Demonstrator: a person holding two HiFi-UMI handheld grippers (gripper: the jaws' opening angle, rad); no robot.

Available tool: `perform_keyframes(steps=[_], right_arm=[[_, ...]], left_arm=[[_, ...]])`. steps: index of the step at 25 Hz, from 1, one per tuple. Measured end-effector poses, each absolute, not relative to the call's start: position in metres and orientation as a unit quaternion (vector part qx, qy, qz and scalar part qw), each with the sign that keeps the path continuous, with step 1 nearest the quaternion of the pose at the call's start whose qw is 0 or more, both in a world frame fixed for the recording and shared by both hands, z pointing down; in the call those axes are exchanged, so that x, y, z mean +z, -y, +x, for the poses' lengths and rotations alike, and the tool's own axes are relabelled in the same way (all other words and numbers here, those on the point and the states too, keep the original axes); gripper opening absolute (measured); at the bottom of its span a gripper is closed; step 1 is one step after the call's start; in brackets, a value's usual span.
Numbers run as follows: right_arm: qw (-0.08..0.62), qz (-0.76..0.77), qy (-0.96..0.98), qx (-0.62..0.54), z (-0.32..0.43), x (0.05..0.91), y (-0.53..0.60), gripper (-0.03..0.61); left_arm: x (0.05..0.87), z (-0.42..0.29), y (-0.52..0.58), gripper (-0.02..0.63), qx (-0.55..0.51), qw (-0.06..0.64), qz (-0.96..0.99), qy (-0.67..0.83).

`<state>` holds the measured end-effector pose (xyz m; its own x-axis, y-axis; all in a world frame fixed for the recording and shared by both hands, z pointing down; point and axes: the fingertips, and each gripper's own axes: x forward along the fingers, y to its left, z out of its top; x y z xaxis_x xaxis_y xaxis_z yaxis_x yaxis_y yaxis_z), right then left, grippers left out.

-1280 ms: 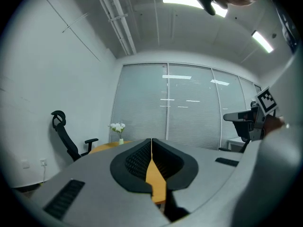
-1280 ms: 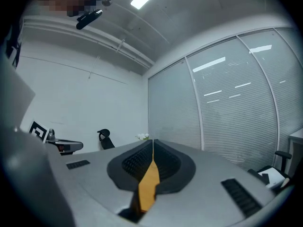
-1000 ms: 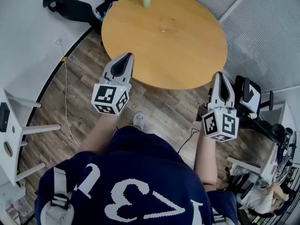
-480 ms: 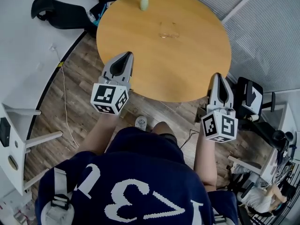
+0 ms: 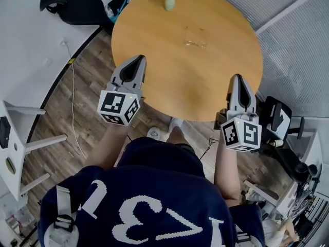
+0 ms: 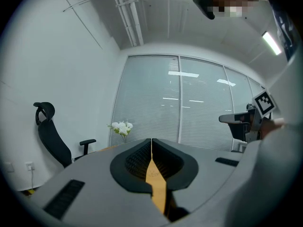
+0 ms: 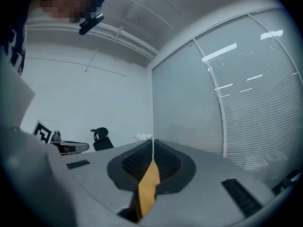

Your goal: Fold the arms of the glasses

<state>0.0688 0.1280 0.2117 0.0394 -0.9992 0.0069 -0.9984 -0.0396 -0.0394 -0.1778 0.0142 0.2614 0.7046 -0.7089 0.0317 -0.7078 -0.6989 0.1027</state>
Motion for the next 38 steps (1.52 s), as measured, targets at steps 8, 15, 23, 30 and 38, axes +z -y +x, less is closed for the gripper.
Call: perform_keyframes(steps=[8,15,23,30,38], right_arm=[[0.007,-0.681,-0.732,-0.012,0.109,0.202,-0.056,0.031],[0.010,-0.650,-0.759,-0.035,0.157,0.219,-0.002,0.031],[0.016,-0.620,-0.782,-0.068,0.182,0.242,0.039,0.032],[0.017,-0.632,-0.770,-0.085,0.191,0.258,0.050,0.032],[-0.002,-0.640,-0.762,-0.103,0.197,0.272,0.060,0.032]], left_arm=[[0.261,-0.149,0.030,0.020,-0.001,0.057,0.904,0.424],[0.270,-0.113,0.061,0.020,-0.001,0.066,0.892,0.448],[0.282,-0.083,0.076,0.020,0.020,0.076,0.880,0.469],[0.294,-0.071,0.087,0.020,0.024,0.098,0.889,0.447],[0.310,-0.052,0.116,0.020,0.029,0.116,0.898,0.424]])
